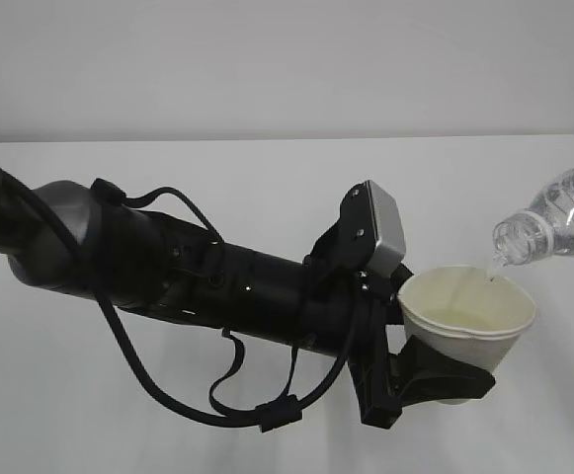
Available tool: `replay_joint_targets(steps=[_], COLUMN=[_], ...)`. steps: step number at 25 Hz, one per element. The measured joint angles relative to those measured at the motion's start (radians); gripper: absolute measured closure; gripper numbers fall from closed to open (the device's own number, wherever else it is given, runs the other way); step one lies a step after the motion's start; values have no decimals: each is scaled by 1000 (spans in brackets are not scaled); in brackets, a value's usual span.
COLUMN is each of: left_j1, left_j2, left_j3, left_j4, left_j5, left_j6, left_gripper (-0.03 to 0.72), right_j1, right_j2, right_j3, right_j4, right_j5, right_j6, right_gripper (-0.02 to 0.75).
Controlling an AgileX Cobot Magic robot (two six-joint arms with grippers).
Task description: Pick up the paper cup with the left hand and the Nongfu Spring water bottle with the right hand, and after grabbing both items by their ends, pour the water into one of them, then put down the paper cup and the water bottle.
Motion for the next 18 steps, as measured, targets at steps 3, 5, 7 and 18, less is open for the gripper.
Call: replay_joint_targets(steps=[3,5,7,18], left_j1=[0,0,0,0], left_j2=[0,0,0,0], left_j3=[0,0,0,0], left_j4=[-2,-2,-2,-2], left_j5=[0,0,0,0], left_j6=[0,0,0,0], left_gripper=[217,217,217,217], right_j1=[0,0,0,0], right_j2=[0,0,0,0], right_j3=[0,0,0,0], right_j4=[0,0,1,2], right_j5=[0,0,0,0], right_j6=[0,0,0,-3], right_gripper=[319,319,319,319])
